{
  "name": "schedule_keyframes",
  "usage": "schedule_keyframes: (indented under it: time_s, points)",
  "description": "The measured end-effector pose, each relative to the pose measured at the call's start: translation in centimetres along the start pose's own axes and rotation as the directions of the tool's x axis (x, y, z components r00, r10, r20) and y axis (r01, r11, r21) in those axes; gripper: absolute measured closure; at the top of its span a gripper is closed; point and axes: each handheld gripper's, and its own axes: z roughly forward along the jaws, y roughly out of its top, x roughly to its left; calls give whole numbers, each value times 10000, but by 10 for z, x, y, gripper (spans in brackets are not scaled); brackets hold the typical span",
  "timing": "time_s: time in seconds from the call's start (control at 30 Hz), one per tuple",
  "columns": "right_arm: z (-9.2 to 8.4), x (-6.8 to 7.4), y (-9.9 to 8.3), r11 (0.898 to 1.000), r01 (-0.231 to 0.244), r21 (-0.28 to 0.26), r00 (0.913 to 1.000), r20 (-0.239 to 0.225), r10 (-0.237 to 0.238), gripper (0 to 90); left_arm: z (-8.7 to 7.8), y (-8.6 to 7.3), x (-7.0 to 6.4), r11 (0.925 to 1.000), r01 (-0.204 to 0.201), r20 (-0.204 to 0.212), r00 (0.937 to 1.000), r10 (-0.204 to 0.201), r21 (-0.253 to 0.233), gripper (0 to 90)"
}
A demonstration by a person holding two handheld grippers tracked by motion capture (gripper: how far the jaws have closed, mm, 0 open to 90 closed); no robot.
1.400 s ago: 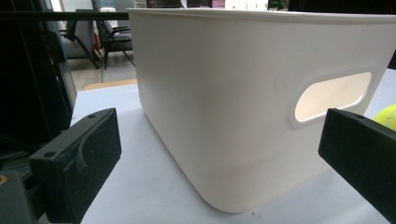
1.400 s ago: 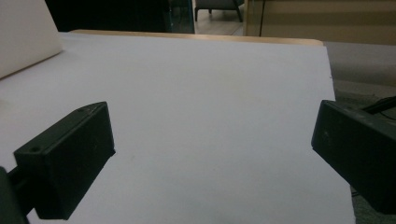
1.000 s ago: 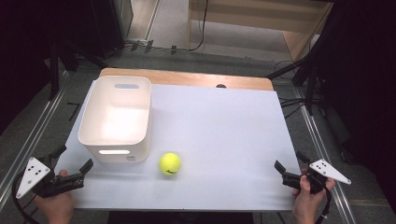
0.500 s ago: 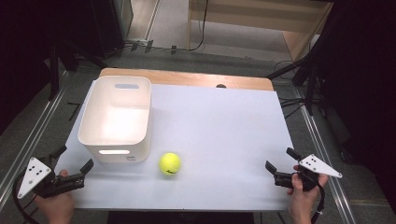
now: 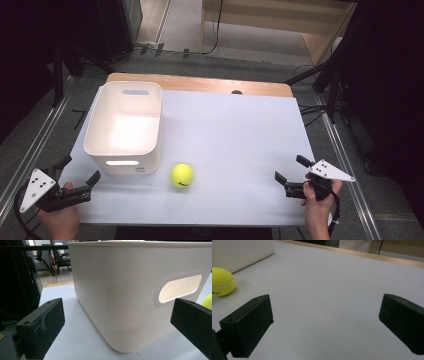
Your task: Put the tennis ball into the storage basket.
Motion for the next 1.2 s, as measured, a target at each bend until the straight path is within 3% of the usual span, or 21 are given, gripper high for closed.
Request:
schedule_keyframes:
  time_s: [0.73, 1.2]
  points:
    - [39, 30, 27, 9951, 842, 511, 9931, -864, -796, 0, -1, 0, 1, 10000, 15, 36, 10000, -15, -49, 0]
    - [58, 47, 39, 9909, 1154, 694, 9823, -1564, -1034, 0, 0, 0, 0, 10000, -26, -19, 10000, 26, 24, 0]
